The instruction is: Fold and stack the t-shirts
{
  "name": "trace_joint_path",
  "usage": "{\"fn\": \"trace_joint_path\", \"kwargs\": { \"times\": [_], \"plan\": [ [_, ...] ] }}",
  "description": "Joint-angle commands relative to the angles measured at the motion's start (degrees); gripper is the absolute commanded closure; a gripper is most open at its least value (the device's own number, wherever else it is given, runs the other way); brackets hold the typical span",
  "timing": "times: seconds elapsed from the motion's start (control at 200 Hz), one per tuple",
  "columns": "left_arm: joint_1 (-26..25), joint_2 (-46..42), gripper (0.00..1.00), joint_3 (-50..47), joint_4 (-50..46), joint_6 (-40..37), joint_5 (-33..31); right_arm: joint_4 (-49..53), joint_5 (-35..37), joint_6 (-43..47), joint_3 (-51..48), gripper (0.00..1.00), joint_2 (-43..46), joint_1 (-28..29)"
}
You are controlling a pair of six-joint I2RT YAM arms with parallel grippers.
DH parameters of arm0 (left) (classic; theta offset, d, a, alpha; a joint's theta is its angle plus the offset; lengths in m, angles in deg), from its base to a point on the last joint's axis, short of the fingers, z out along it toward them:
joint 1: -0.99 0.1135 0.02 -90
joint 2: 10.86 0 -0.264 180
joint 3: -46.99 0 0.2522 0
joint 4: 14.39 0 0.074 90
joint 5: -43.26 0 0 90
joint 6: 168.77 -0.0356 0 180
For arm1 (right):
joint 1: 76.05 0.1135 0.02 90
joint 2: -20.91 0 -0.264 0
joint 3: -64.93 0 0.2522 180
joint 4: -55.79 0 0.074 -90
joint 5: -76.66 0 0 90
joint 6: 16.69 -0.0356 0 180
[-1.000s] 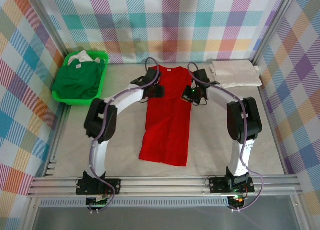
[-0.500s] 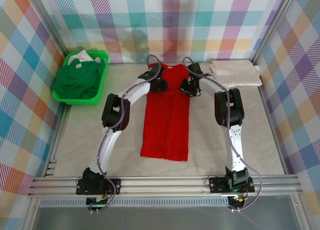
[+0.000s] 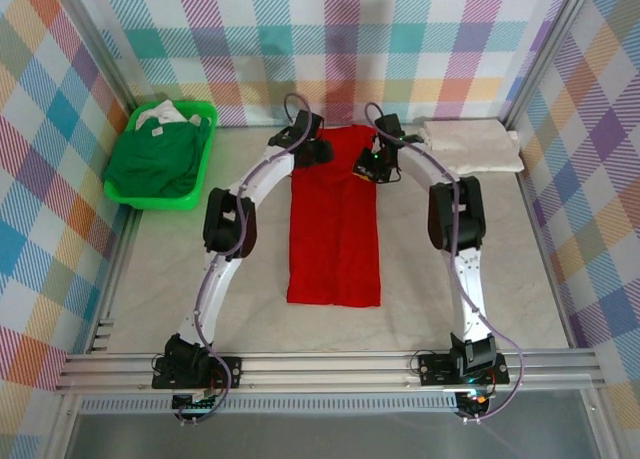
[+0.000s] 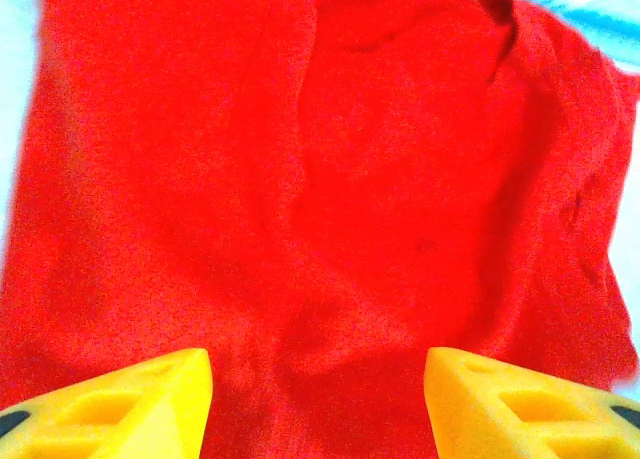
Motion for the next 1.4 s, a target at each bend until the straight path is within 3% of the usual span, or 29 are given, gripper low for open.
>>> {"fn": "trace_joint_path", "kwargs": {
  "times": [0.0,0.07,0.18,0.29,0.41,0.58,0.835,1.395],
  "plan": [
    [-1.66,-24.92,0.38,-21.79,5.66,-3.7,0.13,-2.21,-4.11,-0.21,-13.64,0.7,19.07,1.66],
    [-3.11,-40.86,0.36,-43.18,15.33,-3.56,1.01,-6.24,-3.78,0.09,-26.78,0.64,30.02,2.88],
    [-3.43,-58.03,0.33,-64.37,12.47,-0.61,6.47,-13.76,-5.29,-1.91,-50.72,0.59,47.85,4.98],
    [-4.03,-68.7,0.34,-79.9,6.69,1.56,13.76,-11.69,-7.1,-5.03,-66.32,0.54,60.92,7.92],
    [-7.56,-74.05,0.34,-90.72,5.81,6.3,19.75,-10.82,-8.95,-9.56,-75.56,0.52,68.28,8.54],
    [-13.05,-76.01,0.35,-94.14,4.59,9.68,19.28,-12.88,-8.43,-11.67,-80.77,0.52,71.28,8.62],
    [-14.25,-74.66,0.38,-100.65,12.17,12.03,19.12,-19.14,-8.94,-12.18,-84.08,0.51,68.51,9.11],
    [-16.38,-66.72,0.53,-98.56,19.09,11.49,17.75,-23.54,-8.11,-12.26,-86.78,0.51,66.23,10.3]
  ]
}}
